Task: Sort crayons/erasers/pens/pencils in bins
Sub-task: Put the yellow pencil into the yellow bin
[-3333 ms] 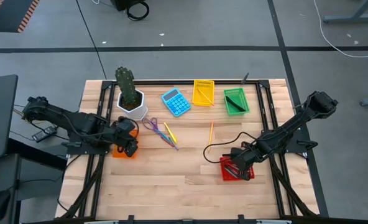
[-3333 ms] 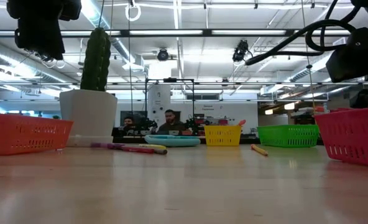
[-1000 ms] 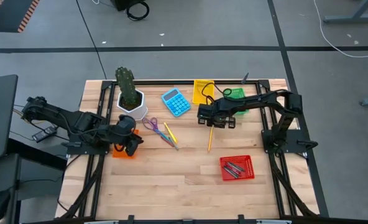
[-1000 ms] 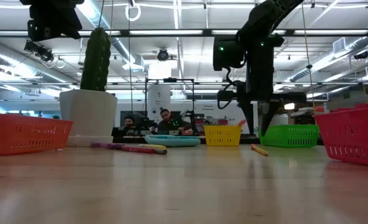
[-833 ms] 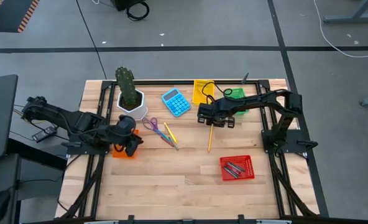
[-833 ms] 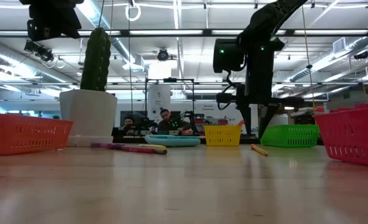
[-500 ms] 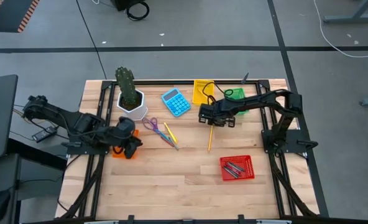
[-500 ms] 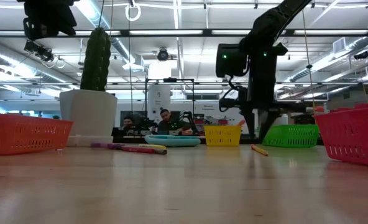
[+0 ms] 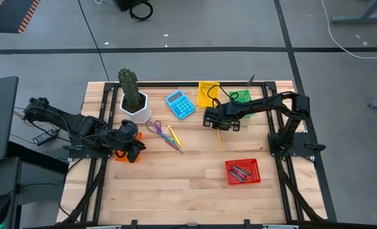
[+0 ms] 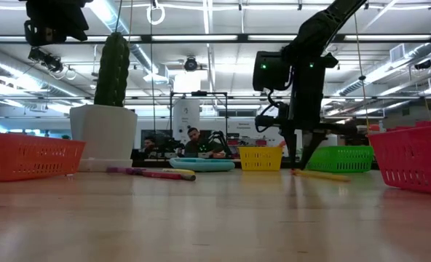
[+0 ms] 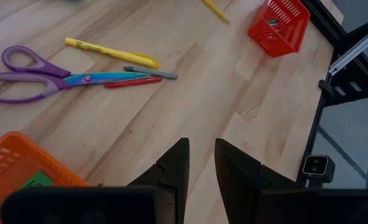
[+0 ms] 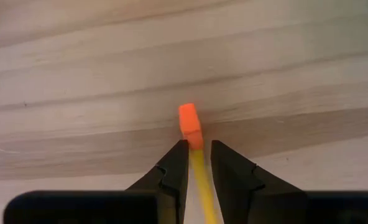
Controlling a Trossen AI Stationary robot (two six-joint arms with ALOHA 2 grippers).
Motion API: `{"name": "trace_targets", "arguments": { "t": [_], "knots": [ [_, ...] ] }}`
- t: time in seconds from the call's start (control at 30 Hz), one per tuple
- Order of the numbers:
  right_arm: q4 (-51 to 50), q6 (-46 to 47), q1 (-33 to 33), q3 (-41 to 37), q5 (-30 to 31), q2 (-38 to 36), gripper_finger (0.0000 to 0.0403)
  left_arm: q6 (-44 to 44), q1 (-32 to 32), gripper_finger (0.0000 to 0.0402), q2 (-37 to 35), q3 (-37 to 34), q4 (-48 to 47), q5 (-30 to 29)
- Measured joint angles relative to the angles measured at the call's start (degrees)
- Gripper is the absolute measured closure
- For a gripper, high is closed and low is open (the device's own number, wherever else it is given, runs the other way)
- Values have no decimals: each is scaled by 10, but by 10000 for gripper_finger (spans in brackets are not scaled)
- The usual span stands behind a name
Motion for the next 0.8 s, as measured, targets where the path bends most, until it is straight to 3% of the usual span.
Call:
{"name": "trace_targets", "arguments": {
  "t": [0.4,0.8],
  "knots": [
    [0,-36,9,0,-3,0,307,-14,0,321,0,0,0,0],
    [5,-239,29,0,1,0,313,-10,0,321,0,0,-1,0]
  ]
}}
